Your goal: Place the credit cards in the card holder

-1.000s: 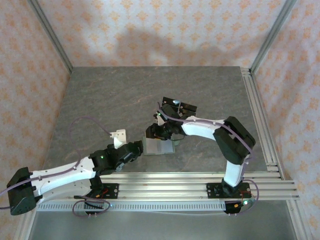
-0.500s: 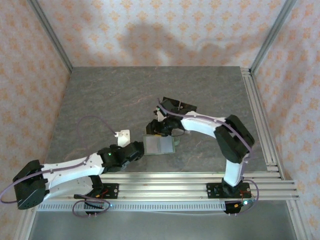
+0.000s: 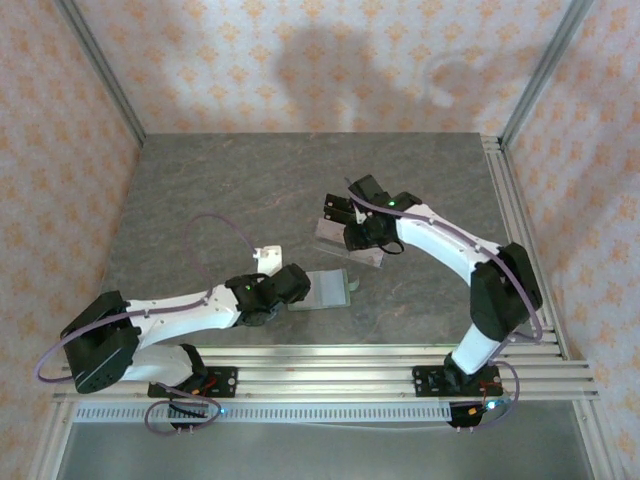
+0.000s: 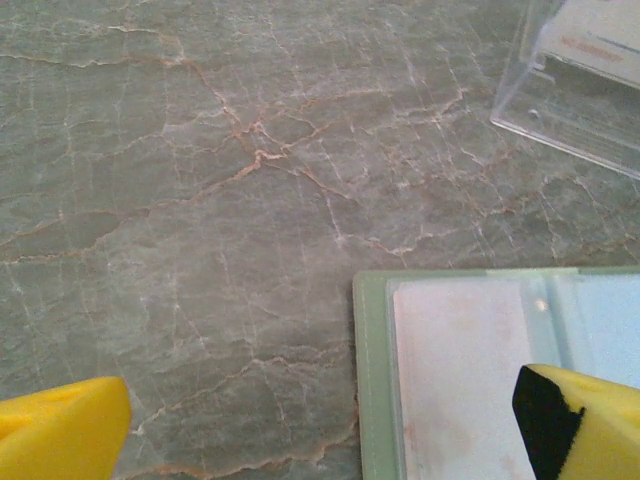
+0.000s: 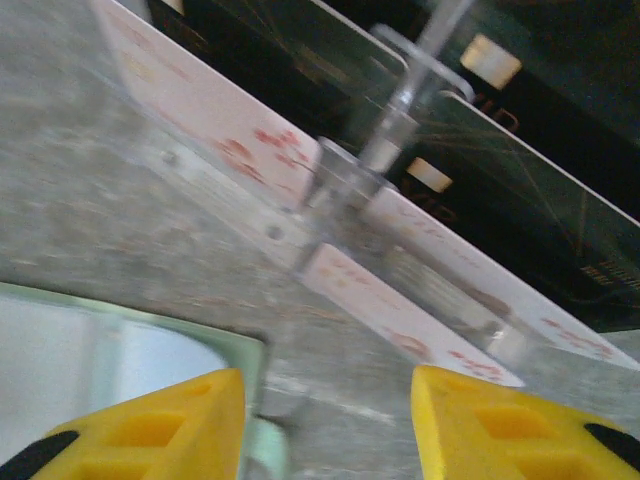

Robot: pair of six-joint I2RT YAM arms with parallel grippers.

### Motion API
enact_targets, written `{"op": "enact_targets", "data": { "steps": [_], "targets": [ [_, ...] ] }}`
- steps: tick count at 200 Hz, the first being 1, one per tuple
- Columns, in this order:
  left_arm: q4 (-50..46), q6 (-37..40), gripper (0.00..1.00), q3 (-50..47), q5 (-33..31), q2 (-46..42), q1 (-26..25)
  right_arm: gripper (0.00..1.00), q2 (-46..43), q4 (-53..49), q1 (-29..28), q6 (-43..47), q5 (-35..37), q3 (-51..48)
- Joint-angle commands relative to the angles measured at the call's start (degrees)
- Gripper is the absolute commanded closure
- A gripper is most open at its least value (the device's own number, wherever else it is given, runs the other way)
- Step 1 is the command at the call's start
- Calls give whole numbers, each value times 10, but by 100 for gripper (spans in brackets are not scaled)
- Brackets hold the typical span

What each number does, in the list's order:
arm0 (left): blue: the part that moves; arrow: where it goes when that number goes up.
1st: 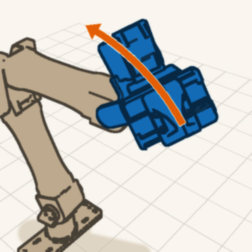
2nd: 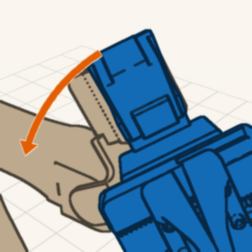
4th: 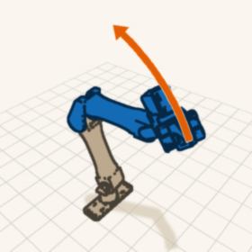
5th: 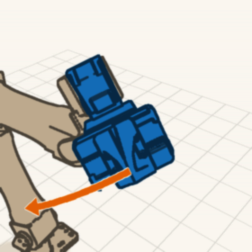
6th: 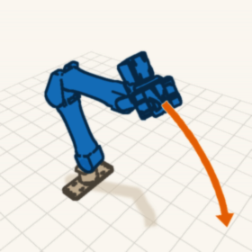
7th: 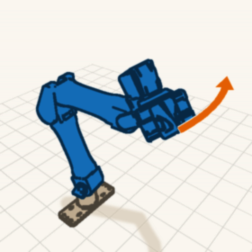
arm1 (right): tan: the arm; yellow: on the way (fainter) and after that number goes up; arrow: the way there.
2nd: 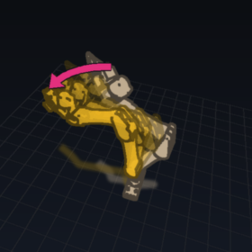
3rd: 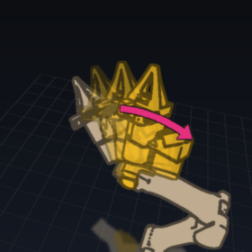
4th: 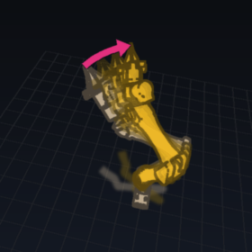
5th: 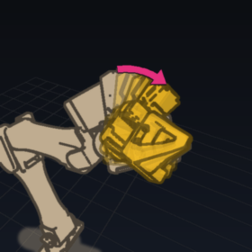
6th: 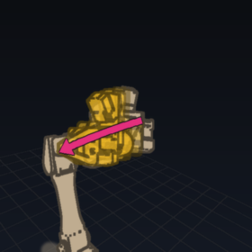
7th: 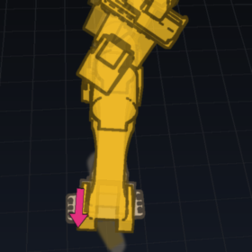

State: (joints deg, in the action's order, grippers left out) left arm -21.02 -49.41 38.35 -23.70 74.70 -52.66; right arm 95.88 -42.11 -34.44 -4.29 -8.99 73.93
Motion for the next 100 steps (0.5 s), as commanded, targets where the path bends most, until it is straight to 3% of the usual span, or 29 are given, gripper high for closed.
{"op": "enact_targets", "data": {
  "steps": [1,100],
  "targets": [
    [3,3,0,18,6,8,14,53,26,-51,-1,64,77,17],
    [2,-4,0,11,7,17,27,55,85,-30,0,89,72,22]
  ]
}}
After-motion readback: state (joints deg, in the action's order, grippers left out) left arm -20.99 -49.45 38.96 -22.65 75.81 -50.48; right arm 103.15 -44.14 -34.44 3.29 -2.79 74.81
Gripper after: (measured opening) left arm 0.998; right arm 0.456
